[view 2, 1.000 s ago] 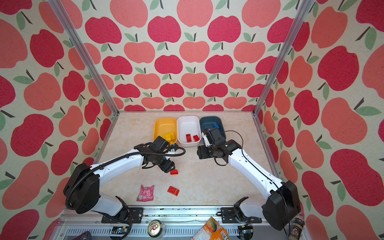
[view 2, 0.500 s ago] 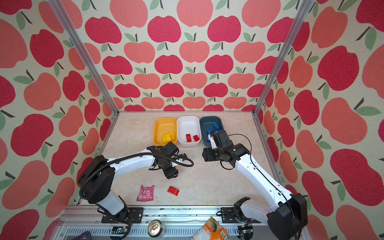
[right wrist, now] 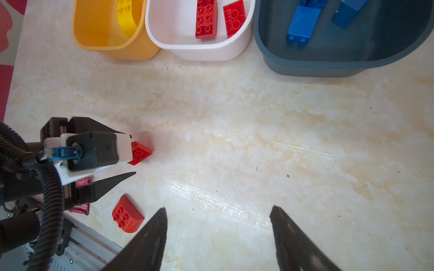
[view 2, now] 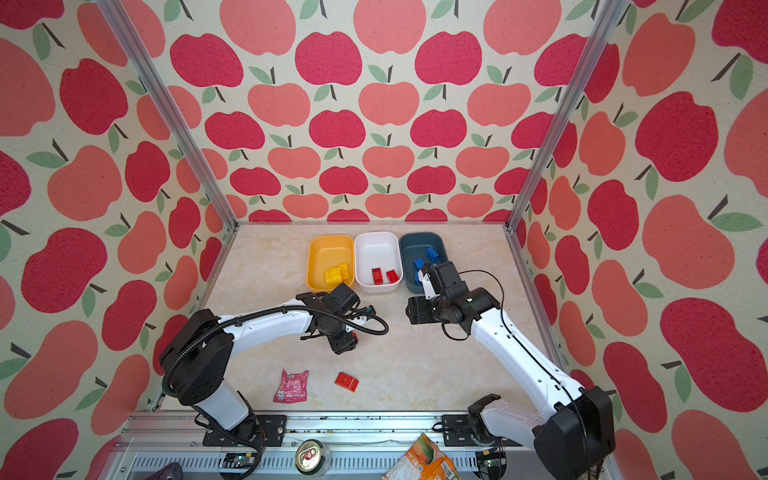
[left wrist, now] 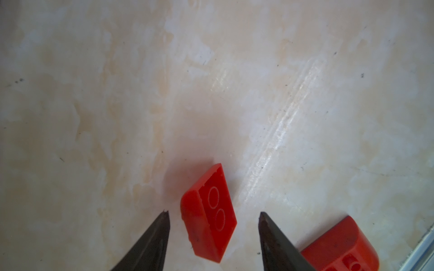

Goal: Sort the legos into containers by color
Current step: 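Lower the left gripper over the red sloped brick nearest the robot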

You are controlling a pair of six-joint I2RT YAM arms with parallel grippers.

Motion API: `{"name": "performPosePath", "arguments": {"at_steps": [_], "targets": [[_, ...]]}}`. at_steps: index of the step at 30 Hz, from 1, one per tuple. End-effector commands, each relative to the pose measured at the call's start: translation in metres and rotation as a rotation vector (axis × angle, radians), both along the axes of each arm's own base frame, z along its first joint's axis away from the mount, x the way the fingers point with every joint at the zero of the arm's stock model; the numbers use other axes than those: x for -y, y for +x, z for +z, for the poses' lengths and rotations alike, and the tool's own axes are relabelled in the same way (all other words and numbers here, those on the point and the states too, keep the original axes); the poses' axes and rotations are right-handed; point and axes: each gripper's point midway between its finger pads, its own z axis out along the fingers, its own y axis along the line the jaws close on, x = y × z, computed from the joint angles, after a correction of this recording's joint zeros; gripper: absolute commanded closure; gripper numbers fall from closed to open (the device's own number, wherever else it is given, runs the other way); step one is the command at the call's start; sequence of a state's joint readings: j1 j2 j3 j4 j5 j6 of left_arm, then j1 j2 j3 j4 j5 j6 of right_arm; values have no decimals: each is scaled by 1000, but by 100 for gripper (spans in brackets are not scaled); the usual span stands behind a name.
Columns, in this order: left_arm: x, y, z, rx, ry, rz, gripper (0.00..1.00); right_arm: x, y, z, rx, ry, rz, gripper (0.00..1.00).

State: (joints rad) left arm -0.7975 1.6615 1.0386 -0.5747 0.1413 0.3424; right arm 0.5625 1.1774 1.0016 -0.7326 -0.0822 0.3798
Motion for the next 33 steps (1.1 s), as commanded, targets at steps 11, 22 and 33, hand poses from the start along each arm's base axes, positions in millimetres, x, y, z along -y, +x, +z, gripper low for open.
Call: {"name": "performPosePath", "arguments": {"at_steps": [11,22,33], "targets": [[3,5,-16,-8,24,18,41,2,-3,-4,-28,25,-18,28],[1,-1,-19,-38,17,40,56,3,-2,-4,-27,37,-31,28],[2,0,-12,-30,8,57,78,3,-1,-3,-25,42,-37,28]]}}
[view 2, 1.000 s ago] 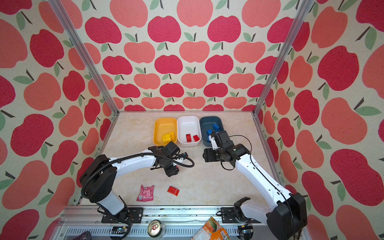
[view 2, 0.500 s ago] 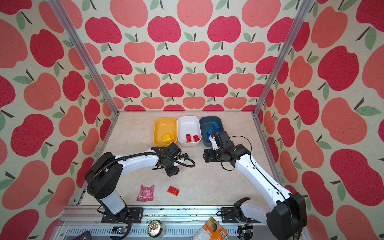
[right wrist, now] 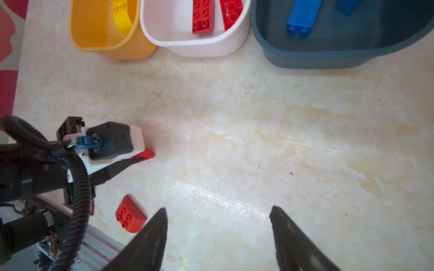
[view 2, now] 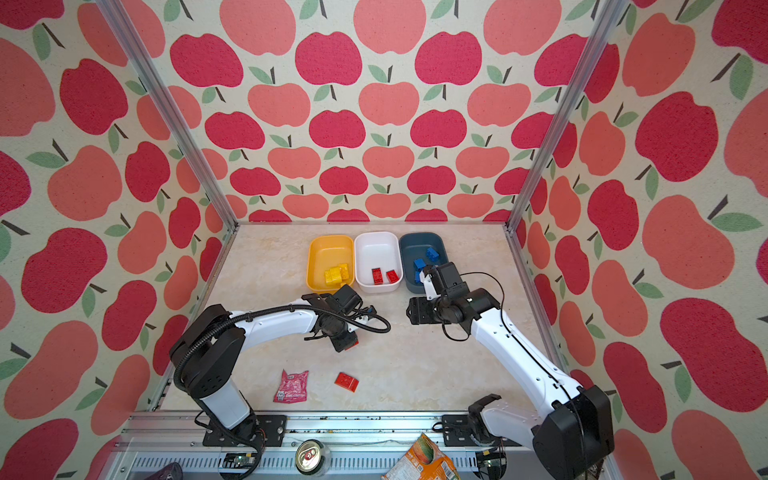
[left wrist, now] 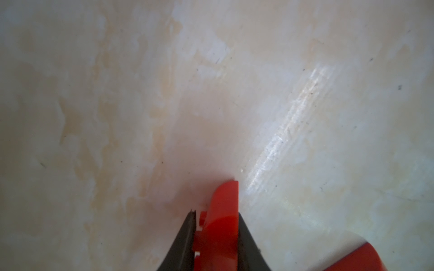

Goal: Sort the legos into containers by color
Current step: 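Lower the left gripper over the red sloped brick nearest the robot, then close the left gripper on the red sloped brick and lift it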

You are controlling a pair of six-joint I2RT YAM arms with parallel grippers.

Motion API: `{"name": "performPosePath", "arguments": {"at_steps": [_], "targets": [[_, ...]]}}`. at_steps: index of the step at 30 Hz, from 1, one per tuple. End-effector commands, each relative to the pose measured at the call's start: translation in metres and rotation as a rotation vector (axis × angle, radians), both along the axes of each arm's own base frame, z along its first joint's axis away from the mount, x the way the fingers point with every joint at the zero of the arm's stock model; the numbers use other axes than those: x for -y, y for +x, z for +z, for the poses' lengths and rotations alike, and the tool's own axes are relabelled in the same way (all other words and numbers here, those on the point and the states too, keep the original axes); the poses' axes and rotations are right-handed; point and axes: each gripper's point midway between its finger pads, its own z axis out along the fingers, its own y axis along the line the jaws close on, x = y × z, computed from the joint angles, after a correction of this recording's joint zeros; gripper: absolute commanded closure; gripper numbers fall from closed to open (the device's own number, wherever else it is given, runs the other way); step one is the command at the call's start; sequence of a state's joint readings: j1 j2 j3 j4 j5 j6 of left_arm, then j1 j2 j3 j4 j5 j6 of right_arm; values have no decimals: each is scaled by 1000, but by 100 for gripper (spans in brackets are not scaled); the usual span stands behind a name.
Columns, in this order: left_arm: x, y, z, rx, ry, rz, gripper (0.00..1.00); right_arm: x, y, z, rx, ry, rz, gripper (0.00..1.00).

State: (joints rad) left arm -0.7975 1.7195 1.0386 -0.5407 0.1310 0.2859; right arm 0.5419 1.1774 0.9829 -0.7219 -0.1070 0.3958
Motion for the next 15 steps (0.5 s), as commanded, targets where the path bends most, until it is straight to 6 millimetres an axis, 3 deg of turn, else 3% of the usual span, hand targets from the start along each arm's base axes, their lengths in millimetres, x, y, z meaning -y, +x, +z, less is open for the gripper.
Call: {"name": "performPosePath", "arguments": {"at_steps": [1,8,15], "targets": [[0,-4,6,-3,-10,2,78,1,-2,2,-2,23,-15,28],[-1,0,18,41,-26,13,81,0,-1,1,-2,25,-18,28],[2,16,49,142,-67,33,82,2,-2,-2,-7,25,-25,28]]}}
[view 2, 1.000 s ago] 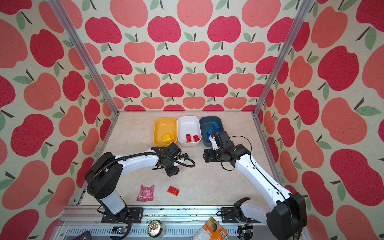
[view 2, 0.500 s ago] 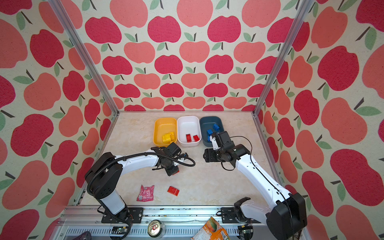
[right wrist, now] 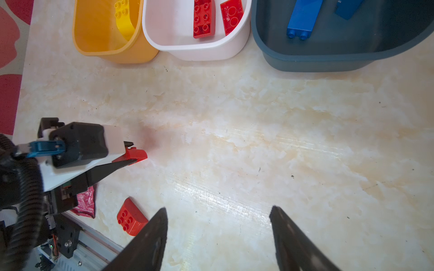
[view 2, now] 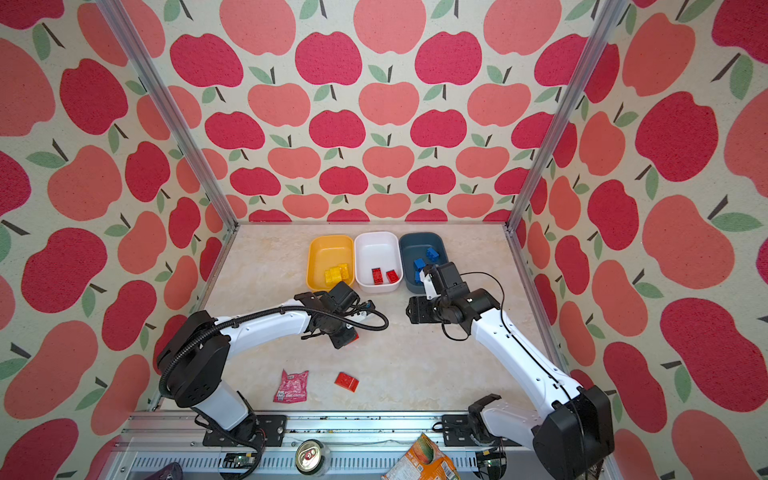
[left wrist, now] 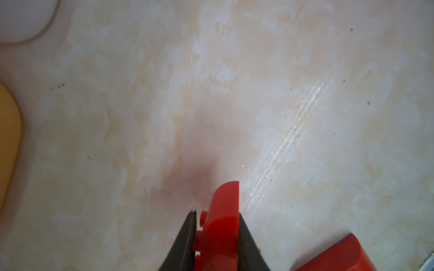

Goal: Sort the legos into containers by color
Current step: 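Close the left gripper on the red sloped brick and lift it, then carry the red sloped brick into the white bin and open the left gripper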

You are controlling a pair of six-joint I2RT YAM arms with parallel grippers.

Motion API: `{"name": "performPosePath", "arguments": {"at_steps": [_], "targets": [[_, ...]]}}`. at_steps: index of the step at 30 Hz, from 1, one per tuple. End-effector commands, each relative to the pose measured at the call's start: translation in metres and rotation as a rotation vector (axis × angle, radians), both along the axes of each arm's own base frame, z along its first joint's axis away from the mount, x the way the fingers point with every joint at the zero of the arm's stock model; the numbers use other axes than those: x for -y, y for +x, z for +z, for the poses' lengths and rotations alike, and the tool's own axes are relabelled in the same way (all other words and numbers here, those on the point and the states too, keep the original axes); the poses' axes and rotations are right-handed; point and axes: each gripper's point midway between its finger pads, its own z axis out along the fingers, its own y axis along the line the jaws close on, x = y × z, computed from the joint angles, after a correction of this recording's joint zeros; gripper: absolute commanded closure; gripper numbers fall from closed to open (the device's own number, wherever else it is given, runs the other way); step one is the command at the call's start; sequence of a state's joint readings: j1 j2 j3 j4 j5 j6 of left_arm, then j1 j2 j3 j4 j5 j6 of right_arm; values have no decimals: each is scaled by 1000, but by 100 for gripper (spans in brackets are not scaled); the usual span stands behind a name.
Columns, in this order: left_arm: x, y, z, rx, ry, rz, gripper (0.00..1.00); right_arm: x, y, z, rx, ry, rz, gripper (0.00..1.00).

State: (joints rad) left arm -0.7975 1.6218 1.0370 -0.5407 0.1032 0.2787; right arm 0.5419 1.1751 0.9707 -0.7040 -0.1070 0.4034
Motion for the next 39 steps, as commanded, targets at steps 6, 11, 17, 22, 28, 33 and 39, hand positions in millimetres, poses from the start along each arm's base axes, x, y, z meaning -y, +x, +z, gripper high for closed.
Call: {"name": "performPosePath", "arguments": {"at_steps": [6,11,17,22,28,33,39], "targets": [[12,38,57,163,-68,27,82,3,-5,0,-7,24,-27,28],[26,74,85,234,-104,22,83,4,-6,-2,-10,29,-34,28],[44,123,107,316,-126,18,83,4,-7,-2,-10,41,-45,28],[54,167,106,346,-124,18,83,4,-8,-1,-11,46,-49,28],[63,217,101,365,-143,35,83,5,-9,-1,-16,51,-61,28],[69,251,82,380,-131,41,83,4,-8,0,-18,60,-67,29],[69,278,59,373,-117,61,82,3,-7,1,-21,61,-68,29]]}}
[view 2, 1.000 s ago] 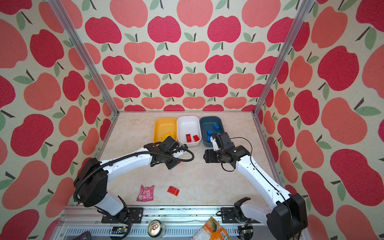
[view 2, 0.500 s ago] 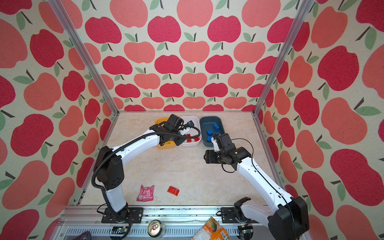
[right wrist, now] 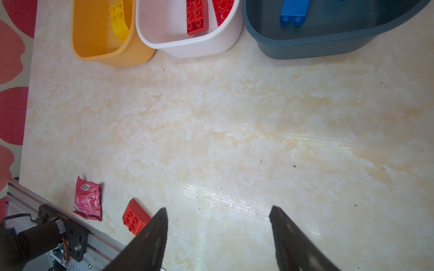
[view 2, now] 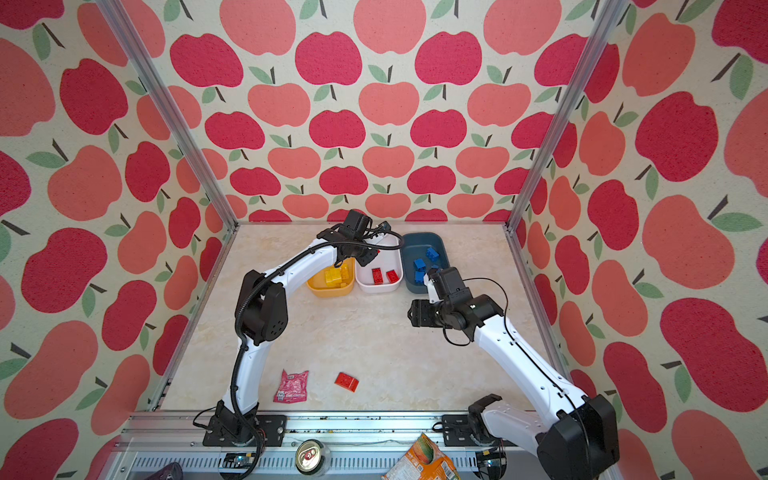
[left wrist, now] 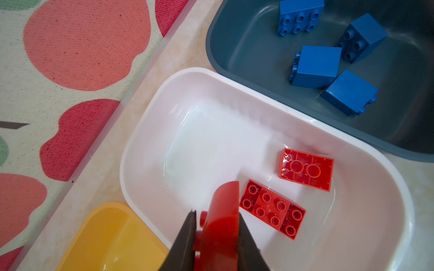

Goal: Sort the legos into containers by color
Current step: 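Carry the red sloped brick into the white bin and open the left gripper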

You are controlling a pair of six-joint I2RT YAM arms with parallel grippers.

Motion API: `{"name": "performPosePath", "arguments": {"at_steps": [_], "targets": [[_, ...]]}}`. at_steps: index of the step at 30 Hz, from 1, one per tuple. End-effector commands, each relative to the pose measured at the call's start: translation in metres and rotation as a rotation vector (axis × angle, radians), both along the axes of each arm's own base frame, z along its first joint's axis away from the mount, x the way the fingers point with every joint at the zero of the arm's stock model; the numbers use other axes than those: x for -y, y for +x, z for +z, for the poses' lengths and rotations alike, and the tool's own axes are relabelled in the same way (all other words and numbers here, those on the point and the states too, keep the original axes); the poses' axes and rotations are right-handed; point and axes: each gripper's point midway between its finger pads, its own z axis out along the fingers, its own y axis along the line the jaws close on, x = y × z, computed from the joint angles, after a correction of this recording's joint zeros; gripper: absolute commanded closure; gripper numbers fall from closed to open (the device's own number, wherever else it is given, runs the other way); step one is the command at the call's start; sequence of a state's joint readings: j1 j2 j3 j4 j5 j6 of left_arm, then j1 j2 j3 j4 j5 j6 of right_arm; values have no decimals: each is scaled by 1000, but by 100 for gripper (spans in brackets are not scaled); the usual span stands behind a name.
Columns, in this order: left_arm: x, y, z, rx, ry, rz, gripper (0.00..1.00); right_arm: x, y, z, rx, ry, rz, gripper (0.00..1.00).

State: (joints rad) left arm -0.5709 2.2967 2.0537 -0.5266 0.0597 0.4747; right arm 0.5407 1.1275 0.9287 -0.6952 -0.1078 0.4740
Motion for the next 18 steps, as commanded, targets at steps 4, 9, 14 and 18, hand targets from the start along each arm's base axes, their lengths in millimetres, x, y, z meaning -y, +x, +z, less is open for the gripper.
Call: {"name": "performPosePath", "arguments": {"at_steps": [4,9,14,18], "targets": [[0,17,-6,17,10,0,73,-2,0,1,-8,26,-9,29],[-1,21,1,40,0,16,58,-4,1,-1,-16,31,-6,29],[1,18,10,51,-23,17,52,-7,3,-1,-17,39,-1,29],[1,13,18,58,-45,23,49,-8,2,-1,-19,41,3,29]]}}
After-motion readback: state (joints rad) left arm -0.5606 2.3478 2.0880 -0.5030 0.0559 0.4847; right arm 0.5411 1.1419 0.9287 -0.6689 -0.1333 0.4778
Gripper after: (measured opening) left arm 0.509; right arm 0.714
